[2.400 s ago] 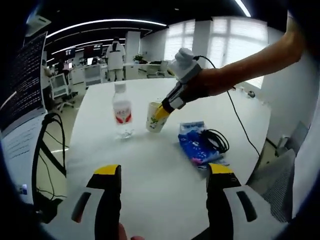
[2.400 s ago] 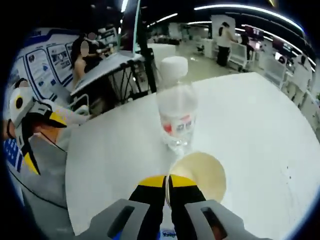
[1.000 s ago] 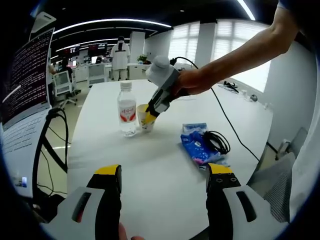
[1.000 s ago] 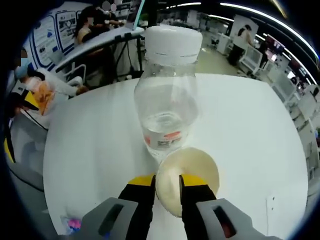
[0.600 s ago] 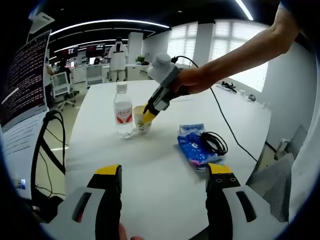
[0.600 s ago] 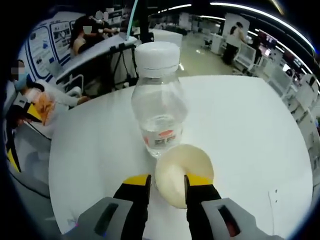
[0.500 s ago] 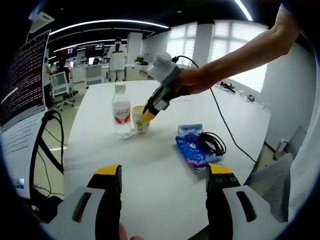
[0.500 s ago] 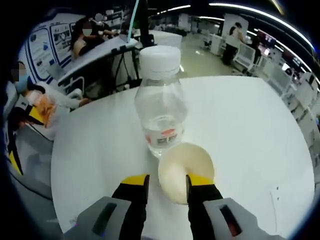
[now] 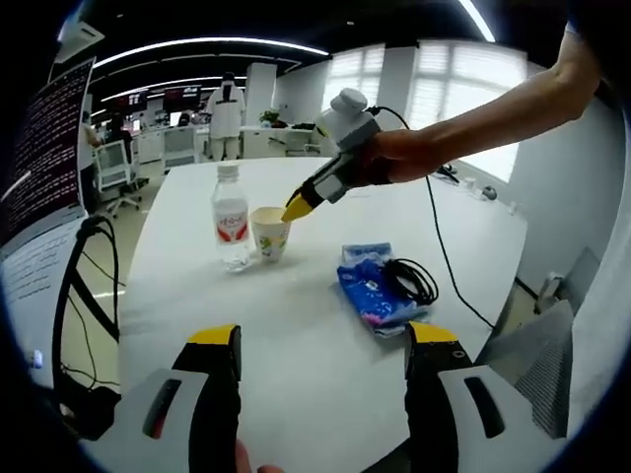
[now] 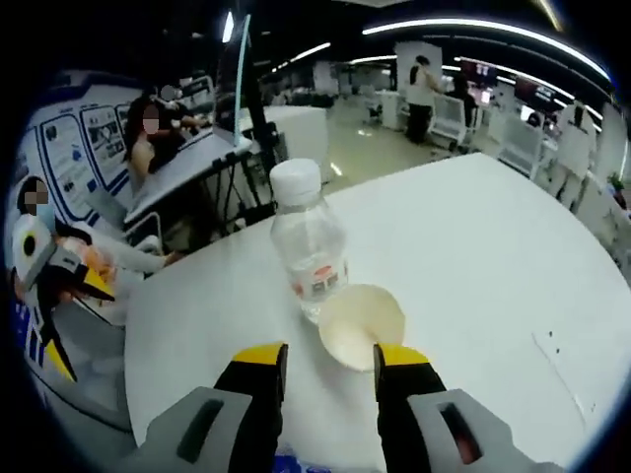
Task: Arrange the tabletop items into an orderly group along one side of the table until the central work area is clear of visible clutter.
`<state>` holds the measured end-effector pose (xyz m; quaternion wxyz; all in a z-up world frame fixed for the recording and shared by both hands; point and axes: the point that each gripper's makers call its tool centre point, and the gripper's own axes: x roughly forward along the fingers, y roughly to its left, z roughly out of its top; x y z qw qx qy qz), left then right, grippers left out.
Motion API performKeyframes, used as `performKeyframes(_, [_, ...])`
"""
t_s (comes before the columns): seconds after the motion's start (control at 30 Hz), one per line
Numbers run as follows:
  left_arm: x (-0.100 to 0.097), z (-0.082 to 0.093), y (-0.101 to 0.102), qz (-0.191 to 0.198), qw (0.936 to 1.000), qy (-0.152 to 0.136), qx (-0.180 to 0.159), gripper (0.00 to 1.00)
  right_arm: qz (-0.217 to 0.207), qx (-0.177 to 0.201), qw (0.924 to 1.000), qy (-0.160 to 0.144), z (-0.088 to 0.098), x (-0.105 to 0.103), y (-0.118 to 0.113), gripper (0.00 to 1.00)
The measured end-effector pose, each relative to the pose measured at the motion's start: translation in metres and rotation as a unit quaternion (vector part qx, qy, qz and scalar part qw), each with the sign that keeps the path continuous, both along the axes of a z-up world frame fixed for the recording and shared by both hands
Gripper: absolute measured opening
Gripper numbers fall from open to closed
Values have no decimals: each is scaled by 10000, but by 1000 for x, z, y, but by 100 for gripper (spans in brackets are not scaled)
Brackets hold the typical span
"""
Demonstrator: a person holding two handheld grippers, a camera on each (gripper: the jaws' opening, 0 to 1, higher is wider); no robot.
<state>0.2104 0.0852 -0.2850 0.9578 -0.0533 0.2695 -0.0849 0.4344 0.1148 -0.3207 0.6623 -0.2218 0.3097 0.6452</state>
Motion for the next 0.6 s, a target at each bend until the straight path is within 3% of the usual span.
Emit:
performKeyframes(0.3, [2, 4, -13, -112, 9999, -45, -89, 67, -339, 303, 9989, -71, 25, 2, -37, 35])
performKeyframes(0.43, [4, 4, -19, -177, 9997, -38, -190, 67, -594, 403, 9974, -79, 32, 8, -68, 36])
performKeyframes(0.6, [4, 4, -26, -278, 9994, -25, -222, 67, -941, 522, 9942, -17, 39, 0, -121, 40])
